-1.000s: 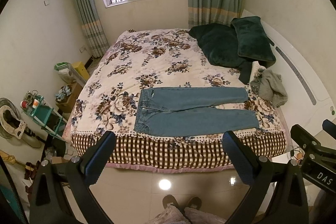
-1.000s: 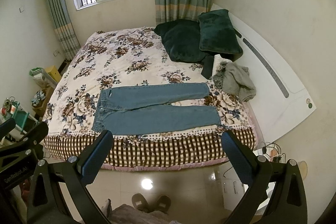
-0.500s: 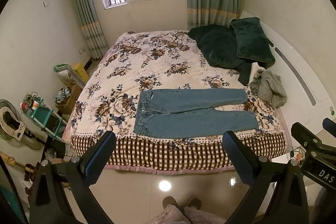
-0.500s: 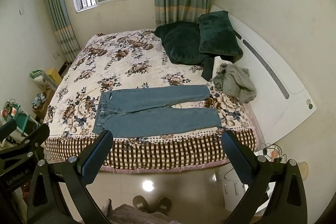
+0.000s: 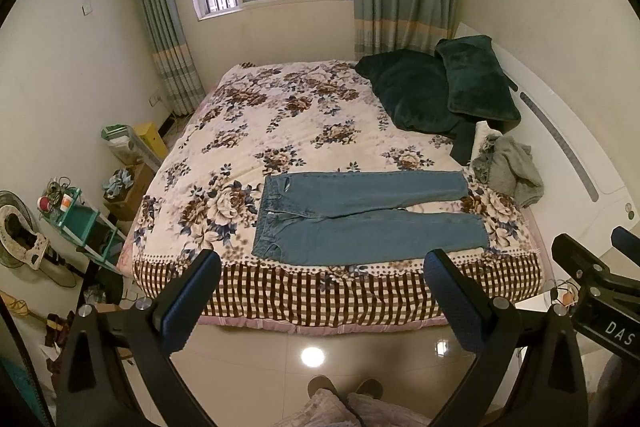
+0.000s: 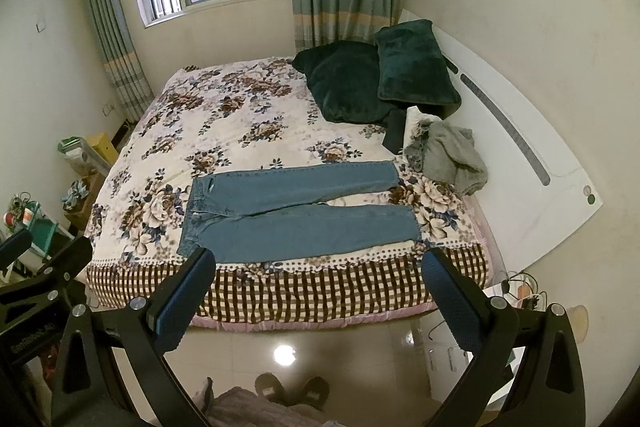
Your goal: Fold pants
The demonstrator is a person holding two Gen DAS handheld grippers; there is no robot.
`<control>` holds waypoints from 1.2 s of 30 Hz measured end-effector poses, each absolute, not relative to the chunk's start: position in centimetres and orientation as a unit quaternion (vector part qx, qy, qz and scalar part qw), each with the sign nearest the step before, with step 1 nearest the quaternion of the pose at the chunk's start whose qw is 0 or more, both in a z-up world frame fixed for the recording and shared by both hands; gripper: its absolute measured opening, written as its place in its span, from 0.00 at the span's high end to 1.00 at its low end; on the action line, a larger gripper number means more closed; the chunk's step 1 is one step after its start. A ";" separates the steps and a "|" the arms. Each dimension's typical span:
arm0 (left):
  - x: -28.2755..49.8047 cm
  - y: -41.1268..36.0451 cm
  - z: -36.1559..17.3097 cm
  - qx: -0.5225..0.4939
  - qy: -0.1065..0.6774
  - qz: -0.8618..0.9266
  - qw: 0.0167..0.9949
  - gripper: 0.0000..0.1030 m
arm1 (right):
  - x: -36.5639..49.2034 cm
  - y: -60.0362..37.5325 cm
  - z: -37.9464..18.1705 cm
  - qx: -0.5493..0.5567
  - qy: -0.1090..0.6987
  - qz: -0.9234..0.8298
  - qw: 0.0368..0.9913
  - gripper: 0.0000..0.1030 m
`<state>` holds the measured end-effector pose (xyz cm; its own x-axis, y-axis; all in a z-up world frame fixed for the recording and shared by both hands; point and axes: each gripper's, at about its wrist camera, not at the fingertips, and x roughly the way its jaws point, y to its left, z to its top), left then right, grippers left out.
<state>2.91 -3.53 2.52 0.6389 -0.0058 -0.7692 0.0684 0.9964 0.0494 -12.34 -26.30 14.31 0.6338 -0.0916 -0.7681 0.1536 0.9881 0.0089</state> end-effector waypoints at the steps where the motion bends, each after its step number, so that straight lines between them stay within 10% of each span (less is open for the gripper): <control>1: 3.2 -3.8 2.7 0.036 0.425 -0.020 0.904 0.00 | -12.4 -26.4 14.4 0.037 0.422 -0.068 0.903 0.00; 23: 4.1 -4.8 1.9 0.032 0.429 -0.031 0.902 0.00 | -13.1 -25.9 12.4 0.056 0.432 -0.089 0.896 0.00; 36: 14.8 -2.3 -7.6 0.042 0.458 0.014 0.888 0.00 | -1.4 -27.5 2.9 0.073 0.454 -0.144 0.876 0.00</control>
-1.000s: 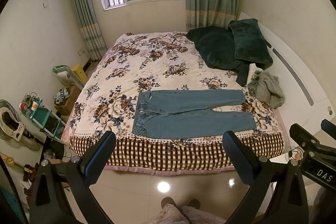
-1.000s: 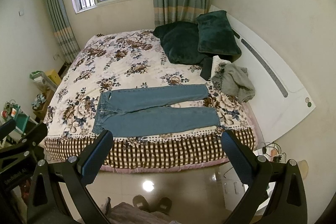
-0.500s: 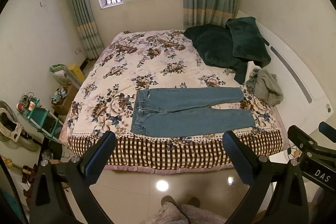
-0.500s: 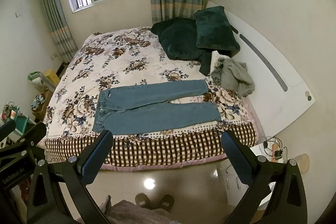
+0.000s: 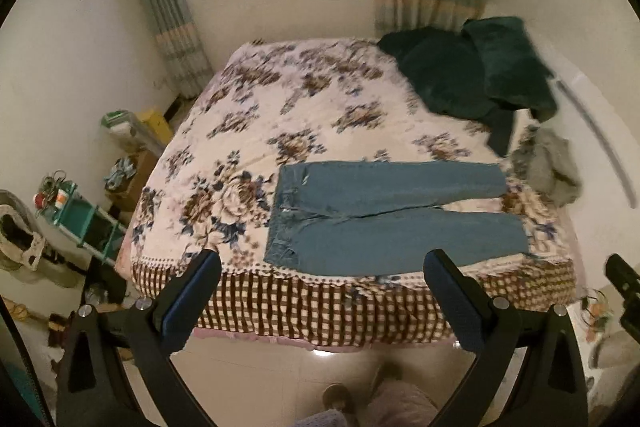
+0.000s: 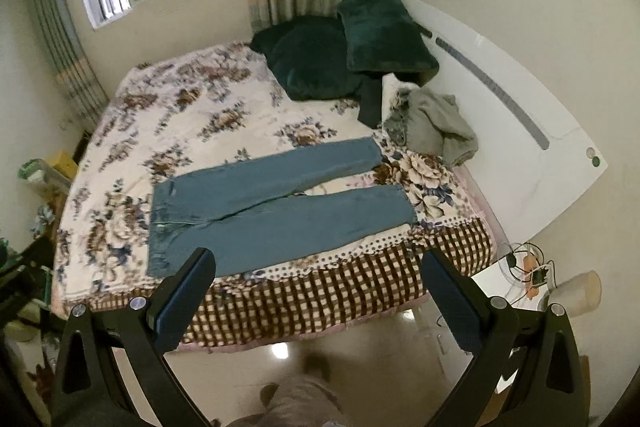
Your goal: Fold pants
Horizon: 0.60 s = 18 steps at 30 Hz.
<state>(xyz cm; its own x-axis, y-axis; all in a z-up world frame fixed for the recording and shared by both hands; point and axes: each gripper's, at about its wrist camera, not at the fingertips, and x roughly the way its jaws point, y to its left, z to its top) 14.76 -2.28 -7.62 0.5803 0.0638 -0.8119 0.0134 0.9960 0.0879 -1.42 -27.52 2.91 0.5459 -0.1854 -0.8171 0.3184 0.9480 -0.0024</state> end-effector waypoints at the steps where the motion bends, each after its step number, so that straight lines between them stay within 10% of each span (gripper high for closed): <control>1: 16.2 -2.0 -8.6 0.043 0.464 0.015 0.885 0.00 | 0.1 -28.0 2.1 0.073 0.458 -0.146 0.874 0.00; 18: 44.6 -8.9 -24.7 0.083 0.560 0.080 0.821 0.00 | 40.1 -38.8 -19.2 0.050 0.554 -0.091 0.826 0.00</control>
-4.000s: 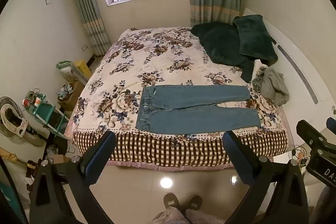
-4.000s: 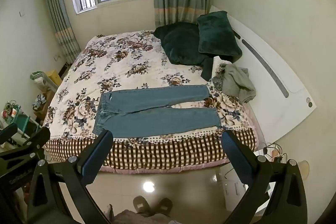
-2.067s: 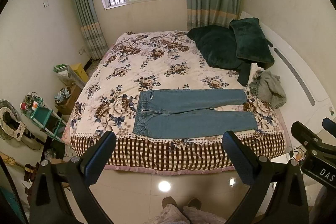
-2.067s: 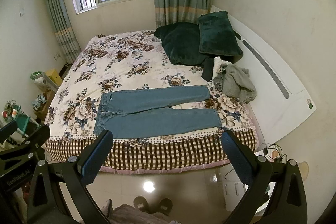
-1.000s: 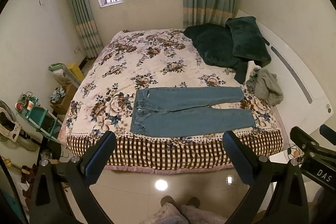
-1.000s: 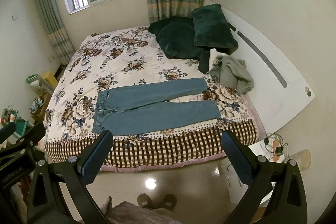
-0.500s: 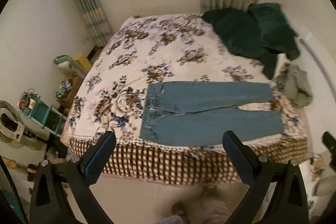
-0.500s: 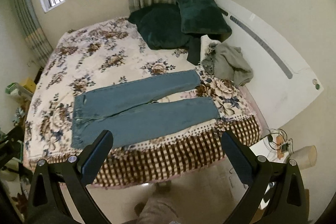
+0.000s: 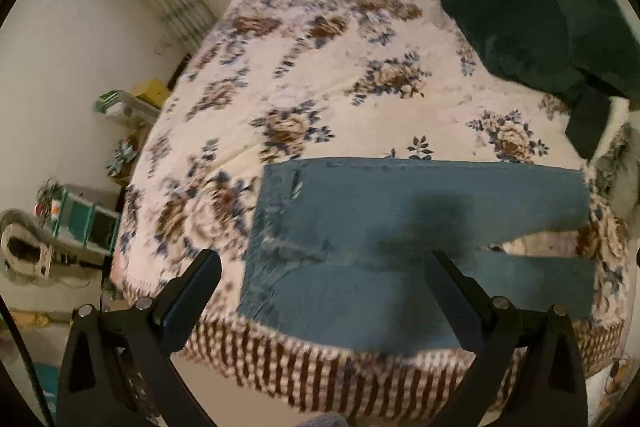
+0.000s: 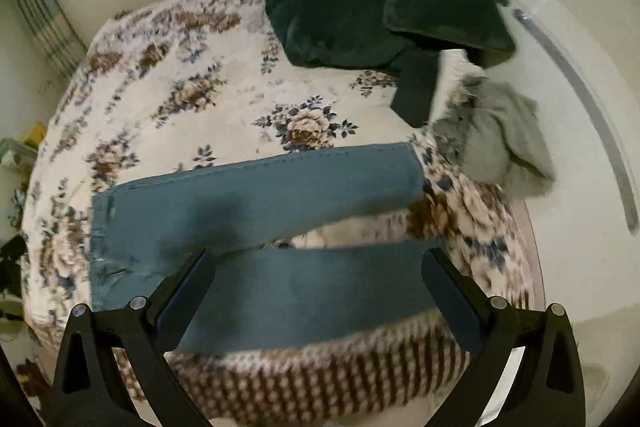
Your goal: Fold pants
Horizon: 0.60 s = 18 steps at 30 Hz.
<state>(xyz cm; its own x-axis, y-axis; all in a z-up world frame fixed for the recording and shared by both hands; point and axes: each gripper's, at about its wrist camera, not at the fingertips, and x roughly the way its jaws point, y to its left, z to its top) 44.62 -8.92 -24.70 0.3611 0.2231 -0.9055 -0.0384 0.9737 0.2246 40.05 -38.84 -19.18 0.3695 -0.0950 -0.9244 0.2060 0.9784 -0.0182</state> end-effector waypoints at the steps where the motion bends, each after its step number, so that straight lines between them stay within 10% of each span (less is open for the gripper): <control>1: 46.3 -9.5 -26.3 0.089 0.566 0.073 0.816 0.00 | 42.2 -39.2 -20.9 0.042 0.559 -0.085 0.823 0.00; 18: 68.1 -16.7 -62.5 0.323 0.692 -0.129 0.633 0.13 | 69.2 -34.4 -60.1 -0.195 0.707 0.082 0.675 0.01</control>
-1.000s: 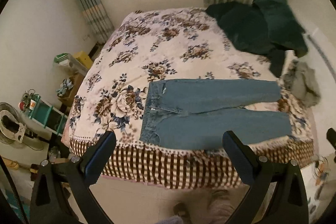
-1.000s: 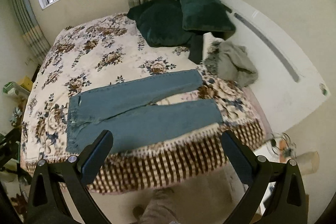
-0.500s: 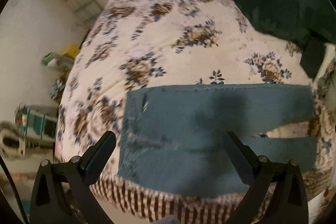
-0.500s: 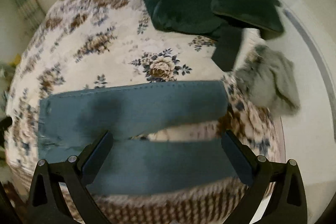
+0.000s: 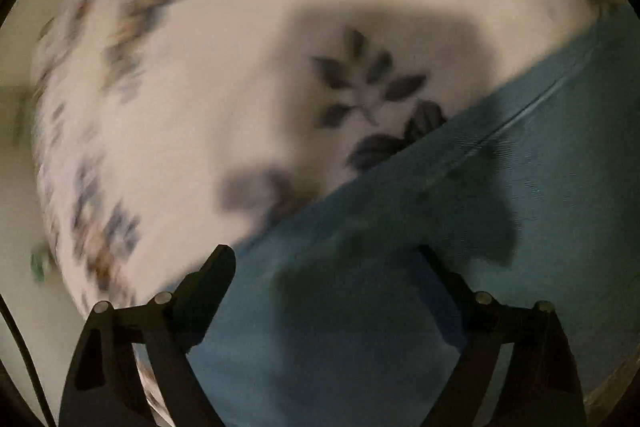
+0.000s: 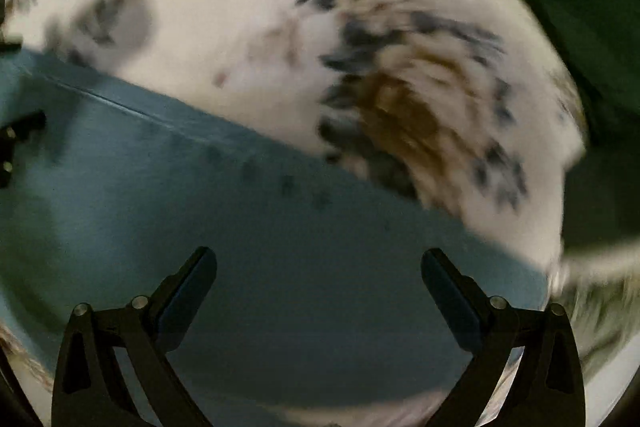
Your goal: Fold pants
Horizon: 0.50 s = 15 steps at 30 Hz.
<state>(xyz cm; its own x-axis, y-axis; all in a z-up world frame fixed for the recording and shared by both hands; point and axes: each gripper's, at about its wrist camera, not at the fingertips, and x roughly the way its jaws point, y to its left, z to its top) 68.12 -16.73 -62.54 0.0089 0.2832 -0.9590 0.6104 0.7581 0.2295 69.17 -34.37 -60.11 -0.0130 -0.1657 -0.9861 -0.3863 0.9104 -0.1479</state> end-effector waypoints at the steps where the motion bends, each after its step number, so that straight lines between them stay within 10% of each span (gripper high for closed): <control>1: 68.3 -16.7 -63.4 0.327 0.697 -0.148 0.621 0.13 | 69.8 -33.9 -61.6 -0.216 0.706 0.096 0.668 0.01; 8: 69.5 -14.9 -62.6 0.305 0.707 -0.248 0.588 0.24 | 71.1 -33.0 -65.6 -0.218 0.702 0.194 0.650 0.18; 12: 68.5 -14.4 -59.7 0.287 0.695 -0.279 0.598 0.76 | 69.8 -32.3 -65.2 -0.184 0.695 0.191 0.668 0.85; 15: 68.3 -13.4 -57.5 0.284 0.686 -0.270 0.613 0.89 | 67.9 -32.2 -64.8 -0.174 0.682 0.182 0.687 0.93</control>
<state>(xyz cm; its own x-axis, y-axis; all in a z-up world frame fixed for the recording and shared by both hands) 68.26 -13.44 -57.54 -0.0867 0.0583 -0.9945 0.7204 0.6932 -0.0221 67.93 -32.23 -64.80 0.0042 0.0130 -0.9999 -0.4865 0.8736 0.0093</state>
